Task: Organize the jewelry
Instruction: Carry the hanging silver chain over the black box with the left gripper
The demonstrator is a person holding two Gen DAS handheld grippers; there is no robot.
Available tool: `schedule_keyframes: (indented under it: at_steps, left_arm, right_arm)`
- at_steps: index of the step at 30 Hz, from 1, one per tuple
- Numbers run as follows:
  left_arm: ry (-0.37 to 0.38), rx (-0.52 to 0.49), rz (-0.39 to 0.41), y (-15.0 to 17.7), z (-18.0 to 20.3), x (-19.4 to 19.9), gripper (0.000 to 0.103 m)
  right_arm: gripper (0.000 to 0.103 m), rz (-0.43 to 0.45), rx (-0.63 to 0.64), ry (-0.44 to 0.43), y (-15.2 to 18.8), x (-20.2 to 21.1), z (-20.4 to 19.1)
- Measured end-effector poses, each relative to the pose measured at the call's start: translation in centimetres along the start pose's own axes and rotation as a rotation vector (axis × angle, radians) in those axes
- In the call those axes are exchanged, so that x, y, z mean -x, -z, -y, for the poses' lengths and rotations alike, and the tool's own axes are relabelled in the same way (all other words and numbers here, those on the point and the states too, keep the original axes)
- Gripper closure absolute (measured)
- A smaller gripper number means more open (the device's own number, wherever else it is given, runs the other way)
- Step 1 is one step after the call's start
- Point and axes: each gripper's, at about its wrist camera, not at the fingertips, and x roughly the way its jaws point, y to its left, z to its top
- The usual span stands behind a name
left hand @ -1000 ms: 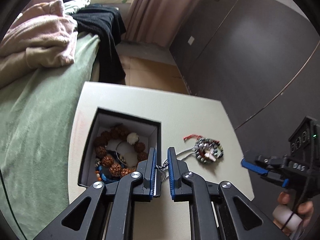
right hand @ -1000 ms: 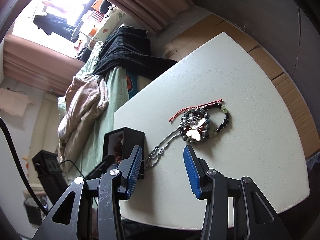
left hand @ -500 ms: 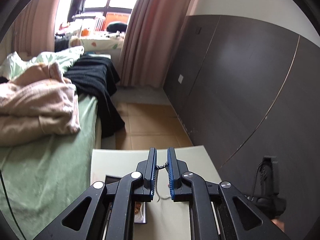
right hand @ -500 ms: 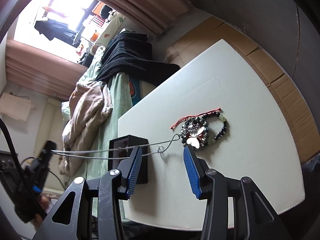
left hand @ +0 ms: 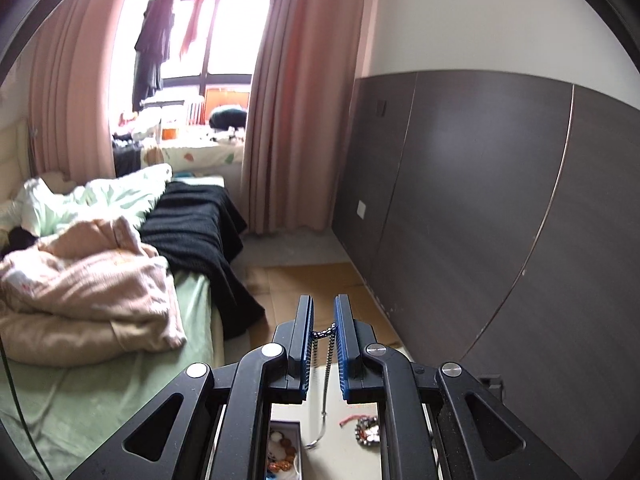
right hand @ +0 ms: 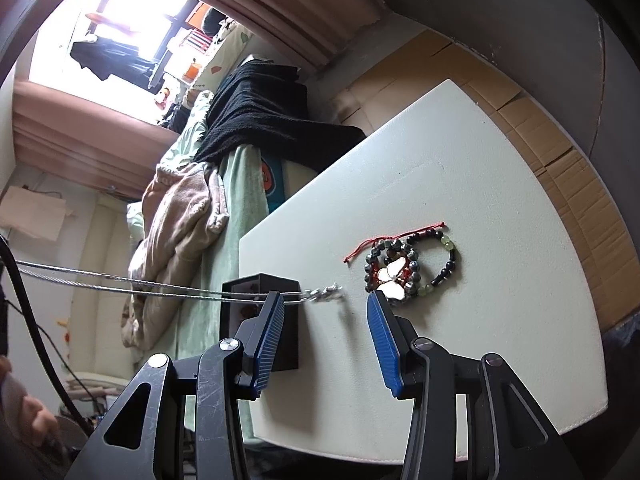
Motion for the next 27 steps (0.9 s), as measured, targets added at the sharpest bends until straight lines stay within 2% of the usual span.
schedule_keyframes:
  at_steps: [7,12,17,27]
  left_arm:
    - [-0.045,-0.023,0.066,-3.3,-0.8,2.4,0.092]
    - [-0.063,-0.03,0.081,-4.0,-1.6,2.6,0.092]
    - [-0.064,-0.02,0.065,-2.9,-2.5,1.4,0.092]
    - [-0.03,0.073,-0.035,1.6,-5.6,-2.9,0.092]
  right_arm:
    - [0.058,-0.021,0.012,0.002,0.0,-0.9,-0.4]
    - [0.058,-0.023,0.037,0.01,-0.1,-1.2,-1.0]
    - [0.058,-0.031,0.04,0.015,-0.3,-1.5,-0.9]
    - [0.058,-0.037,0.044,0.058,0.0,-1.5,-0.5]
